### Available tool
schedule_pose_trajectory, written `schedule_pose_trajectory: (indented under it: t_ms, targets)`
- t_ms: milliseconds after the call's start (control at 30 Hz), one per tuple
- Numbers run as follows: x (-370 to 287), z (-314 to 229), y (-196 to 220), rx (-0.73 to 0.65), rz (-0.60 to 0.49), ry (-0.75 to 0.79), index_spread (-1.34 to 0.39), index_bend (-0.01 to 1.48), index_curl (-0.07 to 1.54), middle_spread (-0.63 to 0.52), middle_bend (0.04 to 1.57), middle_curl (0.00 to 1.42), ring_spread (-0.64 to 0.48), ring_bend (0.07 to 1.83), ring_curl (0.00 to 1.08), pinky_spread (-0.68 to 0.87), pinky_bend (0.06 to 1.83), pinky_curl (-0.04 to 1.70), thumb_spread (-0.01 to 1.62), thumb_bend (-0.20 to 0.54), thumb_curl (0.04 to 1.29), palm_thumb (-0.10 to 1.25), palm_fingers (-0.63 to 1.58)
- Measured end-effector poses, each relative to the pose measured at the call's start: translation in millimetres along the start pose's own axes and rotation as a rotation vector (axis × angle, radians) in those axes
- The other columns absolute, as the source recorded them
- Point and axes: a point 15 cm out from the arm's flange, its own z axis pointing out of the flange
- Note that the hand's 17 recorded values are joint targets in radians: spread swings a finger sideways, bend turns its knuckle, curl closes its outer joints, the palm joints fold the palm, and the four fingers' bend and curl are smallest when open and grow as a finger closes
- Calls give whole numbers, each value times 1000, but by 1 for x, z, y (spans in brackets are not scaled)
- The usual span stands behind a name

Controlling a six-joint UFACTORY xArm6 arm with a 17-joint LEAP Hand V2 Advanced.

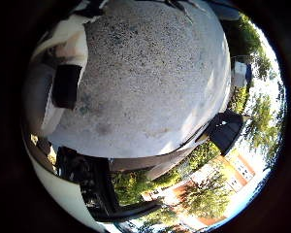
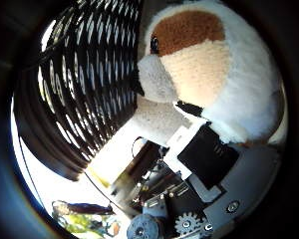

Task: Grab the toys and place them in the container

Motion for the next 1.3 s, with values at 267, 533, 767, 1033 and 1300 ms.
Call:
schedule_pose_trajectory:
  t_ms: [267,533,767,1033,1300]
  targets:
    - [27,-53,24,5,50,-12,-870,1180,-18,-304,1106,1266,-135,1469,869,191,1448,1042,1102,-12,766,1018,811]
    - [43,-142,56,66,79,1,-887,1239,-19,-304,1130,1276,-135,1492,876,174,1485,1033,1114,-11,809,1006,780]
    - [22,-229,81,162,55,46,-888,1278,-19,-303,1151,1277,-134,1509,879,163,1512,1022,1122,-13,836,972,759]
    - [-78,-285,90,233,-83,6,-879,1314,-20,-301,1173,1274,-136,1528,879,154,1539,1009,1132,-12,858,957,738]
    - [-183,-312,65,290,-237,-16,-865,1344,-19,-297,1195,1268,-134,1549,877,146,1552,1003,1133,-32,859,901,714]
